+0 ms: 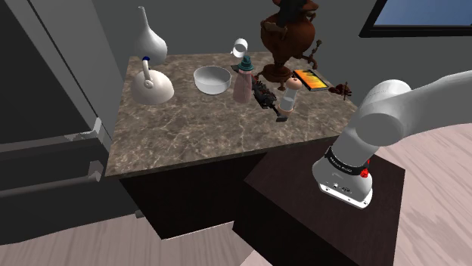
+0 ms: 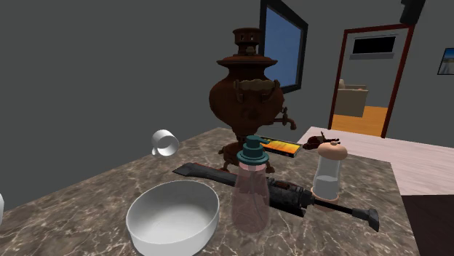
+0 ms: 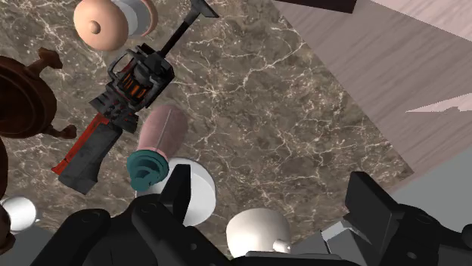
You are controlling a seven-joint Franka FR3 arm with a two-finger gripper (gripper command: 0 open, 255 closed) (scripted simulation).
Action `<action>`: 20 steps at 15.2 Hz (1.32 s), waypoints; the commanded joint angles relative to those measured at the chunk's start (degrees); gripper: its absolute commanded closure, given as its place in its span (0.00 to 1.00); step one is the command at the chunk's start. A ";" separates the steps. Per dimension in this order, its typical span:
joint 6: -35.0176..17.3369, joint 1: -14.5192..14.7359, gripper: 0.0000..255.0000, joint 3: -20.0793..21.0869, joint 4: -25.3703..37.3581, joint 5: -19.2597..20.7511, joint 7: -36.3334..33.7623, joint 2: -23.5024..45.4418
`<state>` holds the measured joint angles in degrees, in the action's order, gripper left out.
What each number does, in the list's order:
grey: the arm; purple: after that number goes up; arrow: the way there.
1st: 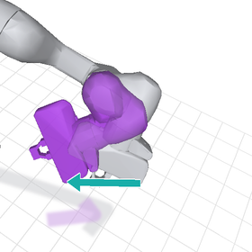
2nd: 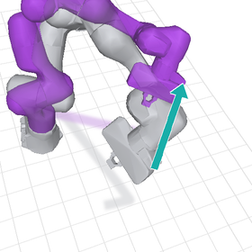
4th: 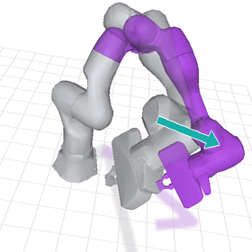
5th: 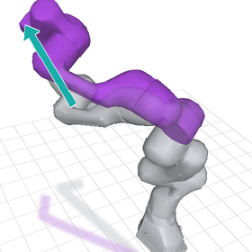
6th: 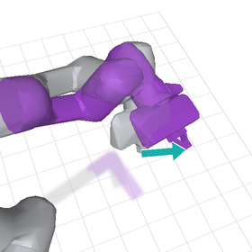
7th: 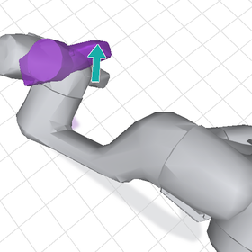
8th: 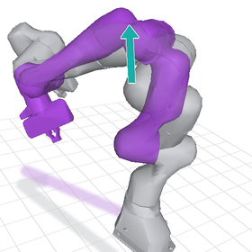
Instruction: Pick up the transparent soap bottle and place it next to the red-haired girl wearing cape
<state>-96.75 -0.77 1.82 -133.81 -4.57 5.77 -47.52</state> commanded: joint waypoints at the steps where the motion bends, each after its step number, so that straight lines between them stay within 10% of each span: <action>1: 0.00 0.00 0.00 0.00 0.00 0.00 0.00 0.00; 20: -31.12 6.08 0.00 -22.59 -6.01 2.45 42.33 25.59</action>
<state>-125.99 4.67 -19.32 -140.40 -1.51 45.13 -24.49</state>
